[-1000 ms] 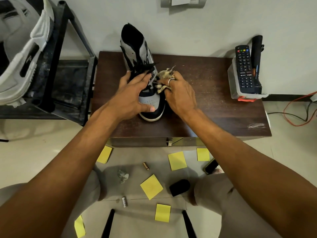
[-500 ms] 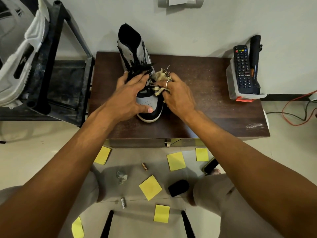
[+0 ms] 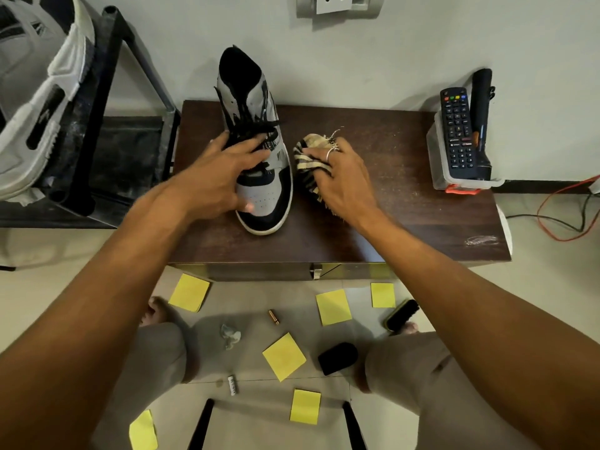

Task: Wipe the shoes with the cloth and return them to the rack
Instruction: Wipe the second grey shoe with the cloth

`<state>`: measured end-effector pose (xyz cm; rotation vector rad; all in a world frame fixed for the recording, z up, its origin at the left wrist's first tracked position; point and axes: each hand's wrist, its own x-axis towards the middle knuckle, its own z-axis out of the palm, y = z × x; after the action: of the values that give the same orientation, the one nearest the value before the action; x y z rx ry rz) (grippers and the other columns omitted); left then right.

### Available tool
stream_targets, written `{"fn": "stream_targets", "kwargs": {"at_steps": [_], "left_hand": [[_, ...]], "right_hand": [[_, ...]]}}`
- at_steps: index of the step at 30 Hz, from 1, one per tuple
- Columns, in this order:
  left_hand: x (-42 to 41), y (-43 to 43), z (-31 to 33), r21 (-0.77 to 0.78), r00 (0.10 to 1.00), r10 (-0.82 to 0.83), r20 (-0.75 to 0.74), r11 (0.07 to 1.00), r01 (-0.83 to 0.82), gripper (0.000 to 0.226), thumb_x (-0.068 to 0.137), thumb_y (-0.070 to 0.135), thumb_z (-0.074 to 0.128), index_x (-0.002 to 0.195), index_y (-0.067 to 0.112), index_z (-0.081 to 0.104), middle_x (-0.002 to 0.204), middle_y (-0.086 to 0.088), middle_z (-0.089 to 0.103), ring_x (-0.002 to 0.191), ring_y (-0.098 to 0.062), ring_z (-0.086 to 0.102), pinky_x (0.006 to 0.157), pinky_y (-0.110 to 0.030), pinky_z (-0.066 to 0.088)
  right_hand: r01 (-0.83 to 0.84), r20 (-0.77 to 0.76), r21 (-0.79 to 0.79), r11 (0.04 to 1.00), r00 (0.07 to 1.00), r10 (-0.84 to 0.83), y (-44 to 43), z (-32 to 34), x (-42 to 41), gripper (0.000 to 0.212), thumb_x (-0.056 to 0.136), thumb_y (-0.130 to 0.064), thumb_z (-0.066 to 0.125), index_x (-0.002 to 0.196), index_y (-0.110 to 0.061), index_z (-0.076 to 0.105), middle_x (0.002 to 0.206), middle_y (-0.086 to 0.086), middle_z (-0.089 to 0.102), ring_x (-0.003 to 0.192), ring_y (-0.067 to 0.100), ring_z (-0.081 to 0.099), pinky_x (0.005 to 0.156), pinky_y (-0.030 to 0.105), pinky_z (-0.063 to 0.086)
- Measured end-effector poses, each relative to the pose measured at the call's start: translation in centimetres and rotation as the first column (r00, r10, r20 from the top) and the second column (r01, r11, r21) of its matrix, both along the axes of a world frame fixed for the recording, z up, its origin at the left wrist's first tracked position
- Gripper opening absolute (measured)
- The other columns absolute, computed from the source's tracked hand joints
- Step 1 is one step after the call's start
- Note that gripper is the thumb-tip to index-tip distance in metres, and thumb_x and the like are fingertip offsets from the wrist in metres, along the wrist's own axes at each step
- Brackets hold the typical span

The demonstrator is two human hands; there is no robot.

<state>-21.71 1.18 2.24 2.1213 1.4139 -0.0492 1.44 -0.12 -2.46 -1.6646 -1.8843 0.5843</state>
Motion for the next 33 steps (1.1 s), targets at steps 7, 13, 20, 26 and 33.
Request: {"fn": "stream_targets", "kwargs": {"at_steps": [7,13,20,26,33], "left_hand": [[-0.1,-1.0,1.8,0.204,0.735,0.451,0.506,0.765,-0.61,0.036,0.081,0.053,0.079,0.098,0.024,0.065,0.112,0.011,0.064,0.102,-0.007,0.062,0.084,-0.027,0.051],[2.1,-0.4,-2.1,-0.077,0.62,0.68,0.392,0.695,-0.715,0.104,0.075,0.065,0.078,0.154,0.021,0.026,0.157,-0.005,0.028,0.142,-0.022,0.036,0.109,-0.031,0.035],[1.8,-0.2,-4.0,-0.212,0.575,0.731,0.369,0.668,-0.713,0.09,0.085,0.083,0.048,0.157,0.033,0.027,0.149,0.004,0.053,0.134,-0.023,0.052,0.11,-0.043,0.042],[1.8,-0.7,-4.7,-0.094,0.686,0.644,0.337,0.748,-0.657,0.069,0.101,0.065,0.033,0.157,0.025,0.032,0.161,-0.007,0.04,0.149,-0.03,0.034,0.118,-0.053,0.033],[2.2,-0.9,-4.5,-0.048,0.713,0.64,0.286,0.752,-0.657,0.062,0.108,0.053,0.028,0.163,0.025,0.018,0.168,-0.009,0.023,0.153,-0.031,0.024,0.123,-0.048,0.023]], "right_hand": [[-0.076,-0.131,0.003,0.997,0.988,0.076,0.2,0.2,-1.1,0.044,0.092,-0.012,0.061,0.135,-0.016,0.065,0.113,-0.004,0.052,0.1,0.013,0.058,0.093,0.035,0.054],[-0.145,-0.154,-0.087,0.986,0.979,0.131,0.2,-0.2,-4.2,0.043,0.094,-0.012,0.058,0.136,-0.02,0.065,0.123,-0.001,0.053,0.106,0.016,0.059,0.093,0.035,0.053],[-0.257,-0.085,-0.118,0.959,0.965,0.248,0.1,0.7,-4.0,0.026,0.082,-0.026,0.056,0.093,-0.017,0.079,0.104,-0.006,0.066,0.091,0.013,0.065,0.082,0.04,0.057],[-0.079,-0.227,0.069,0.995,0.97,0.093,0.5,1.1,-3.2,0.032,0.091,-0.013,0.065,0.122,-0.014,0.074,0.113,-0.001,0.063,0.094,0.008,0.063,0.087,0.033,0.057],[-0.224,0.022,-0.023,0.974,0.974,0.225,0.3,0.0,-5.5,0.052,0.097,-0.01,0.059,0.148,-0.015,0.051,0.143,0.01,0.044,0.121,0.031,0.056,0.104,0.041,0.05]]}}
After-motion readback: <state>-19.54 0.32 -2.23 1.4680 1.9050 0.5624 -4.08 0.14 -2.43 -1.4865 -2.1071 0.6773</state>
